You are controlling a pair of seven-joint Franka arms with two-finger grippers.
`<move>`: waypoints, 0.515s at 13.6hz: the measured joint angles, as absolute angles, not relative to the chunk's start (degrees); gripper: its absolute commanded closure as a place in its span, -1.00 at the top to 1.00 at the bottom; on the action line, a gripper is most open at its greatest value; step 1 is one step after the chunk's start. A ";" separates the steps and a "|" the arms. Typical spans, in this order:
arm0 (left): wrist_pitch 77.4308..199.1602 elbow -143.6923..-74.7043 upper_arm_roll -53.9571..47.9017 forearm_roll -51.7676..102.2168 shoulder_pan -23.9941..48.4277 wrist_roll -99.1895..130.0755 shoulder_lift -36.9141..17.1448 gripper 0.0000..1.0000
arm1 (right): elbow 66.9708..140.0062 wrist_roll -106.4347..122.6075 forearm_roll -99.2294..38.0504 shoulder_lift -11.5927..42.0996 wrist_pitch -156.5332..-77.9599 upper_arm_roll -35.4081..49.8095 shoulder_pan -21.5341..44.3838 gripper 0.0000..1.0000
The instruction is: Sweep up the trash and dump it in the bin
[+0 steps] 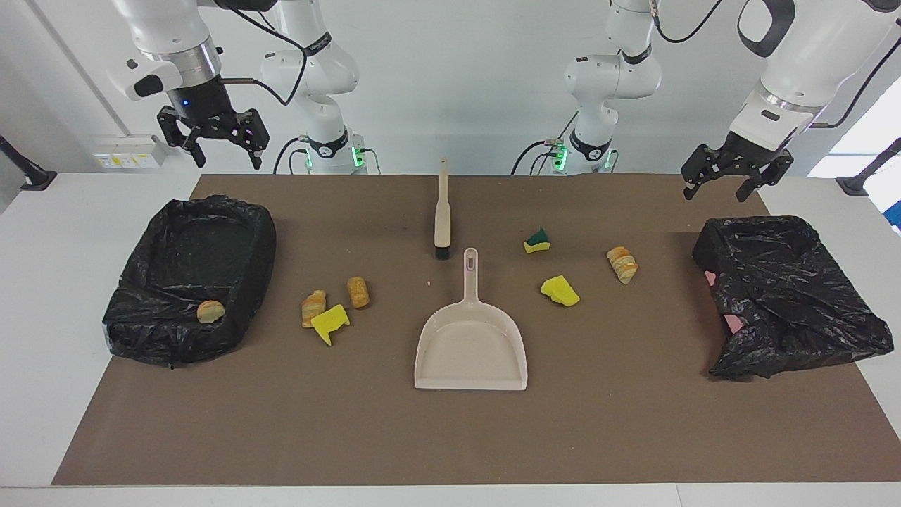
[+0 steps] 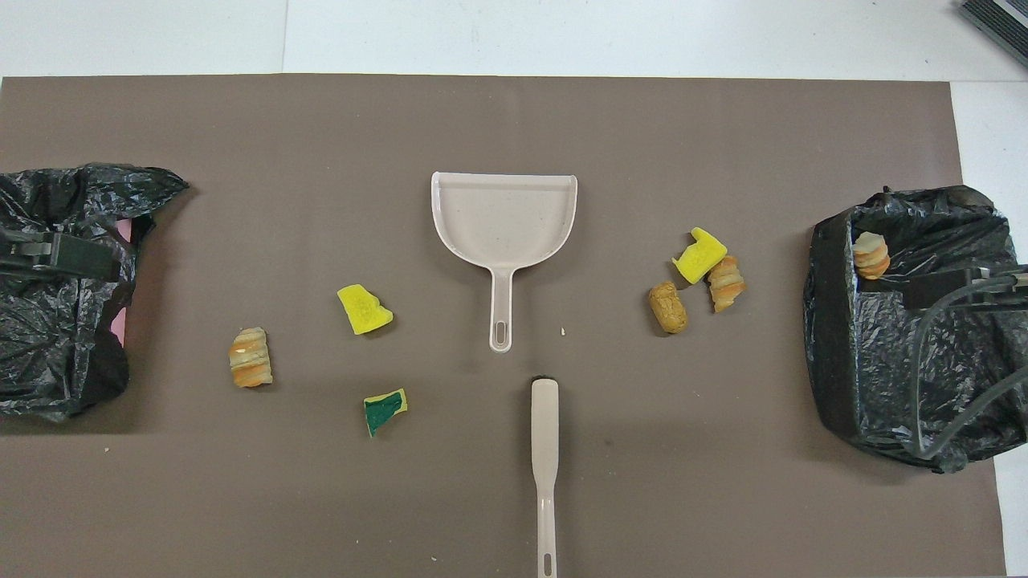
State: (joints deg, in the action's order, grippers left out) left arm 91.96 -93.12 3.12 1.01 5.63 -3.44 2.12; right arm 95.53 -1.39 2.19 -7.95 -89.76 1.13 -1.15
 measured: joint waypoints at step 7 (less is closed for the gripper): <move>91.96 -93.65 3.21 1.01 5.60 -3.63 2.12 1.00 | 95.59 -1.39 2.19 -7.96 -89.74 0.96 -1.42 1.00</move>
